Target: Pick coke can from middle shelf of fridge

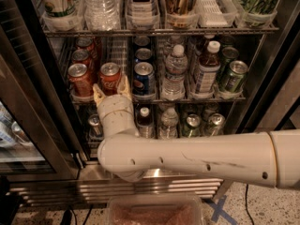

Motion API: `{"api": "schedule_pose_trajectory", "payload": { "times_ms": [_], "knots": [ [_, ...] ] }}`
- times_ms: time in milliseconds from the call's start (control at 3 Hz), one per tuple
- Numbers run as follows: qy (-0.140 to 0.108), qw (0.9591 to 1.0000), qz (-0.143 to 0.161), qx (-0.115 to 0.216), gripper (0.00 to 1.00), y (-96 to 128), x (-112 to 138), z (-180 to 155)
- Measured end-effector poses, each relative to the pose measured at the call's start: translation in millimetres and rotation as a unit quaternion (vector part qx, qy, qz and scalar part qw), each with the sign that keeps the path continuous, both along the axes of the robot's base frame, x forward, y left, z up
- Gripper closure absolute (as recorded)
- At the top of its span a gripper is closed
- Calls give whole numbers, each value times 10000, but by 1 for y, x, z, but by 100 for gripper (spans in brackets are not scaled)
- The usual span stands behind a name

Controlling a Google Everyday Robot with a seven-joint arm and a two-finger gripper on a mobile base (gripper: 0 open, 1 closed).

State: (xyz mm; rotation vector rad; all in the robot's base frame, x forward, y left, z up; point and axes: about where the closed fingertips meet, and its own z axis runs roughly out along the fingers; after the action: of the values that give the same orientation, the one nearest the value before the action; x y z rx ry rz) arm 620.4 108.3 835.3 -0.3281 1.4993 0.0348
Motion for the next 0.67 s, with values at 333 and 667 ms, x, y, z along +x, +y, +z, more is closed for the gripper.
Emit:
{"api": "schedule_pose_trajectory", "payload": {
  "times_ms": [333, 667],
  "knots": [
    [-59, 10000, -46, 9, 35, 1, 6, 2],
    [-113, 9998, -131, 42, 35, -2, 13, 4]
  ]
}}
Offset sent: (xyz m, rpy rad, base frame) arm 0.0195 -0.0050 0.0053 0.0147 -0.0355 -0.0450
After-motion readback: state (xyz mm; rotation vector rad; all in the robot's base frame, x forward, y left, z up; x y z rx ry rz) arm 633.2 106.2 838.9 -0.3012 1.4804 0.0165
